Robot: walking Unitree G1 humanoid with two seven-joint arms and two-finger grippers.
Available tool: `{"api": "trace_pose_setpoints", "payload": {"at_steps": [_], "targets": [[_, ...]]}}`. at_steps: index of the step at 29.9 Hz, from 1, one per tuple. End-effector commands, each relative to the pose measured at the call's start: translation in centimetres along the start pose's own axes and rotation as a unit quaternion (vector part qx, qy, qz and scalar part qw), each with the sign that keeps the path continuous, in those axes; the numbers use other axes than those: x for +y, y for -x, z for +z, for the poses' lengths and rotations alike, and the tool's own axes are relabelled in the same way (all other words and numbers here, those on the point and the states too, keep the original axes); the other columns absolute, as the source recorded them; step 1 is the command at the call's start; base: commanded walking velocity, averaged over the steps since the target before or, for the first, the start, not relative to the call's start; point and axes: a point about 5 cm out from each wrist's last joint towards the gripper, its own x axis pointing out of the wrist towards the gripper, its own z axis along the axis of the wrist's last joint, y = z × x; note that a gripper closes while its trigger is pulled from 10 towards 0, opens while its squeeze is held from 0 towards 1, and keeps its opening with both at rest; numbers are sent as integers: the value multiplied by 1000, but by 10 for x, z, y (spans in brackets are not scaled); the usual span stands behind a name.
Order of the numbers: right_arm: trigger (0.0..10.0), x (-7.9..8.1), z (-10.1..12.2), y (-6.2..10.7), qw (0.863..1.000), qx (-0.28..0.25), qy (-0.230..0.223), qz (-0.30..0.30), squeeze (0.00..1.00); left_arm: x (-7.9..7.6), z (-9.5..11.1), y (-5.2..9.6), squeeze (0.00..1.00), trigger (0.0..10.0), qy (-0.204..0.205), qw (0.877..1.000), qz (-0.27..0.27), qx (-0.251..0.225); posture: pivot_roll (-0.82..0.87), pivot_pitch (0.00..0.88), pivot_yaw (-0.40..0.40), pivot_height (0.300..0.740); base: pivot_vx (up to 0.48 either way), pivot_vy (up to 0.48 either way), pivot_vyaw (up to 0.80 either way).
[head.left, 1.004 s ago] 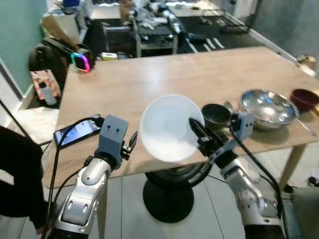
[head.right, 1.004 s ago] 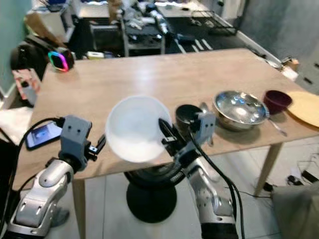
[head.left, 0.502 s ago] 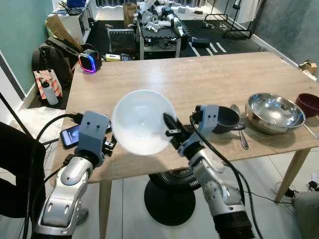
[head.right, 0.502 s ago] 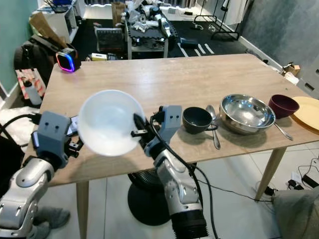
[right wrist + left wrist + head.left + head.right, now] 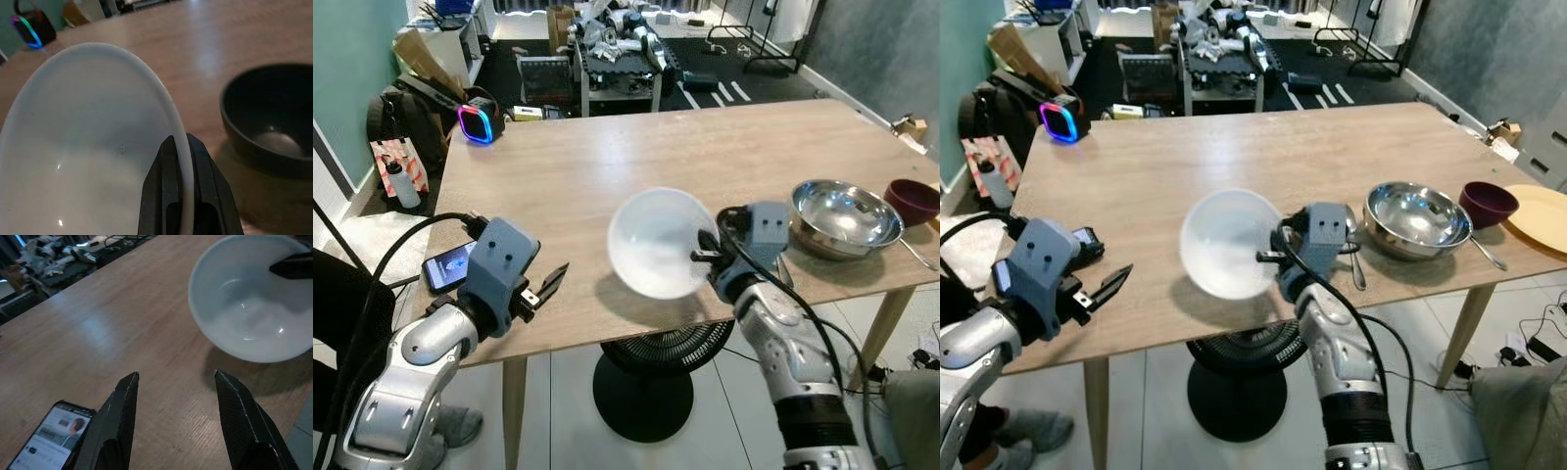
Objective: Setting the table
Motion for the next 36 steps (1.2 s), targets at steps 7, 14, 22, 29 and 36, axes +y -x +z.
{"api": "trace_pose_setpoints", "payload": {"at_steps": [7,14,22,29,36], "targets": [[10000,-4,5,-14,995,-21,-91,-18,0,-10,-2,-1,0,10000,14,1000,-18,10,105,46,41,740,0,0,0],[10000,13,-4,-20,995,-10,-101,3,0,-15,-4,-1,0,10000,20,1000,-16,14,110,50,37,740,0,0,0],[10000,10,-21,-21,994,-4,-104,-33,655,-17,-5,-4,0,10000,25,1000,-9,16,114,51,37,740,0,0,0],[10000,3,-20,-21,992,-16,-109,-58,1000,-18,-6,-5,0,10000,24,1000,-6,18,111,51,37,740,0,0,0],[10000,-7,-6,-20,991,-43,-111,-64,1000,-19,-6,-6,0,10000,26,999,-5,17,108,49,36,740,0,0,0]]}}
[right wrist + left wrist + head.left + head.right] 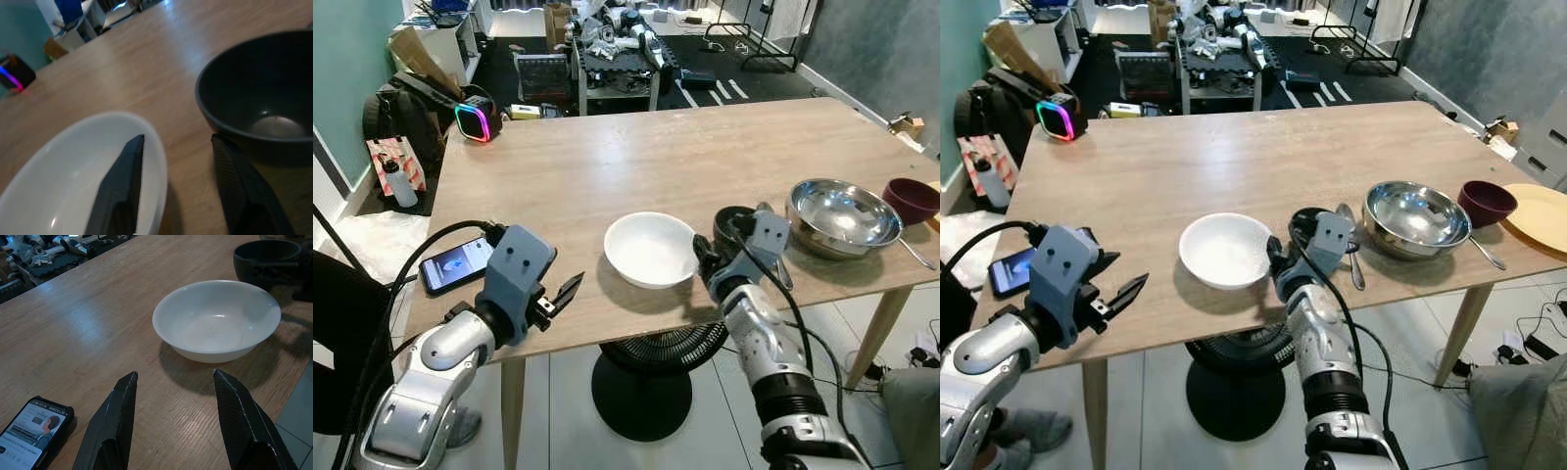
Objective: Setting the table
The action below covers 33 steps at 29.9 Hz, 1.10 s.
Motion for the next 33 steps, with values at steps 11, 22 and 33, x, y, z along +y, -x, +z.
{"api": "trace_pose_setpoints", "payload": {"at_steps": [11,22,33], "targets": [[10000,0,58,42,987,-75,13,143,0,-4,-6,3,0,10000,2,1000,-13,15,81,49,48,740,0,0,0],[10000,2,41,53,972,-133,176,80,0,4,-6,-5,0,10000,10,999,40,10,79,37,45,740,0,0,0],[10000,0,43,52,976,-151,152,38,0,10,-4,-7,0,10000,26,996,89,-3,73,24,44,740,0,0,0]]}}
